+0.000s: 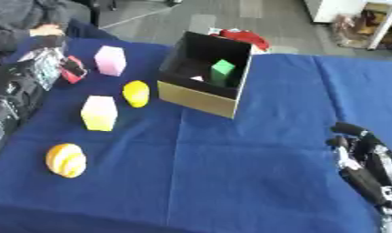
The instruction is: Pick up objects on the table and place them in the box.
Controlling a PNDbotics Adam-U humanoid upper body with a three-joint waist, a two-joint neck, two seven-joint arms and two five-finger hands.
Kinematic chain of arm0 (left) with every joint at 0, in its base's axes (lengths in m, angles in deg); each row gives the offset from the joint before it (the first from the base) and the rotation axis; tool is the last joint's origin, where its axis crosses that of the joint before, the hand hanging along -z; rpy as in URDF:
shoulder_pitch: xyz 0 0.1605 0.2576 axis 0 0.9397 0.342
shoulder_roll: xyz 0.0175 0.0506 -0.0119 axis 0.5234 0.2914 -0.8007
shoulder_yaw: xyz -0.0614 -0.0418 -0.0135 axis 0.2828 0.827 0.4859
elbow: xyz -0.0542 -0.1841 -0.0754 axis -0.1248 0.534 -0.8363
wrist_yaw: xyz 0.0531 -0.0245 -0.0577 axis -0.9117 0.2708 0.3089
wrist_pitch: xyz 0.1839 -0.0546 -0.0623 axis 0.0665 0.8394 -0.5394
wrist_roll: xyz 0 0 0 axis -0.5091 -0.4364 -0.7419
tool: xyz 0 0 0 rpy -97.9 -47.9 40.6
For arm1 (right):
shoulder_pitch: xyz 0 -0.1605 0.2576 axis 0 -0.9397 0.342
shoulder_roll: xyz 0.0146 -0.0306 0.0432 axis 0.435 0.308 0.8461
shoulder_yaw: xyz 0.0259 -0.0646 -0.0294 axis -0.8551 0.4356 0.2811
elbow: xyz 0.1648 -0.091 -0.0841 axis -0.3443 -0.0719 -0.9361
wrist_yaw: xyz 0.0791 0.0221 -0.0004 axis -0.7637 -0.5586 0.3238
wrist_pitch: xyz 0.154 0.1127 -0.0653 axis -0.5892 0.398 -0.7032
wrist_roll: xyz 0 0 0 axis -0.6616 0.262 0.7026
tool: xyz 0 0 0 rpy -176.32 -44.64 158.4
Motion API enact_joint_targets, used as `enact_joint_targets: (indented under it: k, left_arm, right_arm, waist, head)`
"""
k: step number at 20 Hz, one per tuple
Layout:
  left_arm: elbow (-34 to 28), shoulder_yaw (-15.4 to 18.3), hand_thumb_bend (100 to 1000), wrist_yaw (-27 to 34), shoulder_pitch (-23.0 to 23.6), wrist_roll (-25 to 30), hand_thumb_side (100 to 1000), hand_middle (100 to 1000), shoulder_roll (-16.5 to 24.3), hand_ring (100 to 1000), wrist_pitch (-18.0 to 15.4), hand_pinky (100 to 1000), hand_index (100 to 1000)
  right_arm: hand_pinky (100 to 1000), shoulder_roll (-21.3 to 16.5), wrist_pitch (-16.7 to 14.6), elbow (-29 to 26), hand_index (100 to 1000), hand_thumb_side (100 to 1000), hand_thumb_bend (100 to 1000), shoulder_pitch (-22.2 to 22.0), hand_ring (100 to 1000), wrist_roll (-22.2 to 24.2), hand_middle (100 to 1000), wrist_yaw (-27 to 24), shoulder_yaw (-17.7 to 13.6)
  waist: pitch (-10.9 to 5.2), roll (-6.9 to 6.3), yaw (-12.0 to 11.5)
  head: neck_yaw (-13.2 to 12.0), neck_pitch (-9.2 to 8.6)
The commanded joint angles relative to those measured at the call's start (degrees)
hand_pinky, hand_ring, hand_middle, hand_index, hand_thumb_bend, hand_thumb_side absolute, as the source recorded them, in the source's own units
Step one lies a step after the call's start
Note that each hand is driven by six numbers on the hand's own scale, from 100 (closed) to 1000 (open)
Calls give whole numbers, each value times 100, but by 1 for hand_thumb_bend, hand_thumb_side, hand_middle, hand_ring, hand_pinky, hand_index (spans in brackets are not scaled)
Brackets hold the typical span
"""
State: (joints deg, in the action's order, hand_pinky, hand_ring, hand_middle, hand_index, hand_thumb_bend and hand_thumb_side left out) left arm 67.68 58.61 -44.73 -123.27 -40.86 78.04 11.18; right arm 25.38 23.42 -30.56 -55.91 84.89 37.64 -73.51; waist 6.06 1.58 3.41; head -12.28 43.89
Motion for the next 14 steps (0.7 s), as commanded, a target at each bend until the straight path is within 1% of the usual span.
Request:
enact_joint_targets:
  k: [1, 6, 11, 14]
  left_arm:
    - [-192, 42, 459, -235, -140, 105, 247, 877, 212, 816, -17, 854, 976]
    - [-326, 151, 440, -454, -103, 203, 251, 879, 225, 817, 61, 854, 976]
    - [-372, 203, 418, -554, -82, 234, 260, 880, 255, 816, 133, 852, 975]
    - [-338, 202, 410, -572, -53, 284, 272, 863, 264, 803, 180, 847, 967]
  right_arm:
    - [762, -129, -17, -18, 805, 363, 100, 96, 672, -41, 739, -43, -46]
    - [762, -148, -35, 23, 805, 352, 100, 142, 672, -55, 739, -62, -44]
    - [762, -167, -45, 38, 806, 342, 100, 175, 673, -57, 739, -74, -37]
    - [762, -173, -46, 41, 806, 338, 100, 199, 673, -56, 739, -81, -35]
  waist:
    - [40, 94, -14]
    - [112, 163, -25]
    - [170, 179, -52]
    - [210, 189, -53]
  head:
    - [-19, 23]
    - [-30, 23]
    - [-44, 7]
    - [-43, -18]
